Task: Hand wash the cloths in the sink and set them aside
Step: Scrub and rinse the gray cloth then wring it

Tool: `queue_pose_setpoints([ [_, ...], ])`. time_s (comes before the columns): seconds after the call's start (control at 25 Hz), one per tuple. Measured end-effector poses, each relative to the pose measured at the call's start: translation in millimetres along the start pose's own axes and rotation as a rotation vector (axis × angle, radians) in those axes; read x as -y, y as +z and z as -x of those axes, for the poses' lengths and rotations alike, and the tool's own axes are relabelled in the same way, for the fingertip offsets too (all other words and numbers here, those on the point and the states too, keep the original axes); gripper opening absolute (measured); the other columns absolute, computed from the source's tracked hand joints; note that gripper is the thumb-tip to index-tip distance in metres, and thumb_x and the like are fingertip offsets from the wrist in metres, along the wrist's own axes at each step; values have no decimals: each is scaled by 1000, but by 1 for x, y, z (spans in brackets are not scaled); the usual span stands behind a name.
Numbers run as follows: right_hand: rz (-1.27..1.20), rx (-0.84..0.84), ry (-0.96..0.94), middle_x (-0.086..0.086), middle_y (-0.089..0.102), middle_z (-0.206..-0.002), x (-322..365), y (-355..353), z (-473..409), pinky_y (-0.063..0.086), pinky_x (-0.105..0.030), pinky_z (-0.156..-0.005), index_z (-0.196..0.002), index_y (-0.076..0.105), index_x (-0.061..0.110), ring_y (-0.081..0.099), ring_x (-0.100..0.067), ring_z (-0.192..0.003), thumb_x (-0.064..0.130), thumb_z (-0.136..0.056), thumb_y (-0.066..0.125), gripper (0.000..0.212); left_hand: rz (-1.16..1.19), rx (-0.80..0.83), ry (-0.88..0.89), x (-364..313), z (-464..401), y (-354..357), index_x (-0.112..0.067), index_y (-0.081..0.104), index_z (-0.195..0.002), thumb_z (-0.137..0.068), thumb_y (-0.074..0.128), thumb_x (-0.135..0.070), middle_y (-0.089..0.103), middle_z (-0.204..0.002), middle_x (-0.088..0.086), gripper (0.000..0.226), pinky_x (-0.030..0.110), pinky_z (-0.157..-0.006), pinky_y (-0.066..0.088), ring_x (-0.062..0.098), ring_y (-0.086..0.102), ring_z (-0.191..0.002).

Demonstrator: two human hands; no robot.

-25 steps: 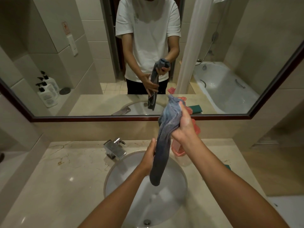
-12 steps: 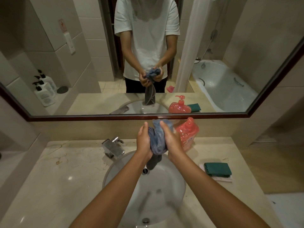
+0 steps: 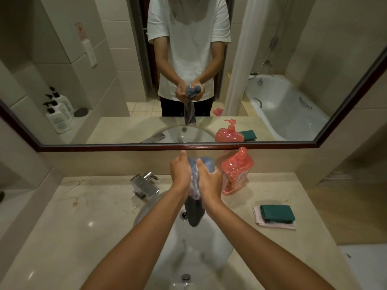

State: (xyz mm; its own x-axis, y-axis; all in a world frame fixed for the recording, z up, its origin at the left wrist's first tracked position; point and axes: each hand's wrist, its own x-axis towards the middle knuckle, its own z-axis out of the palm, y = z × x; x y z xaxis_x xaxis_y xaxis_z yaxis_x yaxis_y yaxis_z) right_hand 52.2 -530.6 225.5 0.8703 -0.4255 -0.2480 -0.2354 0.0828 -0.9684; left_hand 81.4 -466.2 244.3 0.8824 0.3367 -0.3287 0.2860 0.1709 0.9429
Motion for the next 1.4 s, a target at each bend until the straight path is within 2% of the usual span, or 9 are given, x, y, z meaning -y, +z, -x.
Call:
queue_pose_setpoints([
  [0.12,27,-13,-70,6,71,-65,-4,-1,11,52,-21,-54,-80,64,20,69,-6,-59,39,-91,69,22,-24,39,-21,-2,1,-3,-15,51,-74,-106,45,-36,48,-65,2,39,35,-63,42,20,47,-63],
  [0.28,113,-91,-1,-5,72,-85,16,0,-7,58,-37,-75,-93,69,12,70,-21,-78,42,-92,65,30,-167,50,199,9,20,4,-22,47,-59,-105,42,-39,47,-48,-10,49,30,-55,36,12,45,-52],
  [0.36,96,-59,7,-4,72,-84,15,3,-1,58,-33,-71,-94,67,13,70,-18,-75,42,-93,65,29,-177,10,176,4,12,0,-21,47,-59,-105,43,-37,49,-46,-10,49,27,-50,36,6,46,-47],
  [0.52,80,-33,-83,5,68,-73,1,9,13,49,-14,-52,-81,60,25,67,-1,-59,45,-91,67,24,-113,-14,39,-10,-4,-9,-16,42,-62,-106,44,-31,42,-52,-3,47,28,-52,33,15,40,-50],
  [0.72,70,-48,18,-8,72,-88,18,8,-13,60,-40,-77,-97,67,11,72,-24,-81,46,-93,63,36,-245,17,233,0,22,1,-22,45,-58,-105,43,-36,47,-44,-13,49,24,-45,31,1,40,-41],
  [0.92,-23,-4,-69,7,71,-68,4,8,9,49,-15,-54,-82,64,25,70,-4,-63,44,-91,66,21,-172,-35,180,-13,6,-8,-18,37,-60,-106,44,-32,38,-54,-3,48,31,-54,30,15,35,-52],
  [1.12,-10,-43,-88,-2,72,-77,28,6,-10,56,-29,-63,-85,68,16,71,-15,-70,41,-94,64,27,-246,-36,320,-2,26,2,-21,45,-58,-104,43,-35,49,-50,-10,48,22,-47,34,4,43,-47],
  [1.32,-33,37,-148,9,71,-66,13,8,2,49,-15,-53,-79,66,22,70,-3,-62,41,-93,64,23,-101,-56,175,-20,6,-2,-18,40,-58,-104,45,-24,39,-51,-4,47,31,-54,30,13,35,-51],
  [1.4,-2,16,-151,6,71,-67,21,7,-4,53,-20,-56,-80,67,22,70,-5,-63,42,-92,64,24,-72,-36,179,-17,11,0,-20,44,-58,-103,45,-25,42,-49,-8,45,28,-51,33,10,38,-48],
])
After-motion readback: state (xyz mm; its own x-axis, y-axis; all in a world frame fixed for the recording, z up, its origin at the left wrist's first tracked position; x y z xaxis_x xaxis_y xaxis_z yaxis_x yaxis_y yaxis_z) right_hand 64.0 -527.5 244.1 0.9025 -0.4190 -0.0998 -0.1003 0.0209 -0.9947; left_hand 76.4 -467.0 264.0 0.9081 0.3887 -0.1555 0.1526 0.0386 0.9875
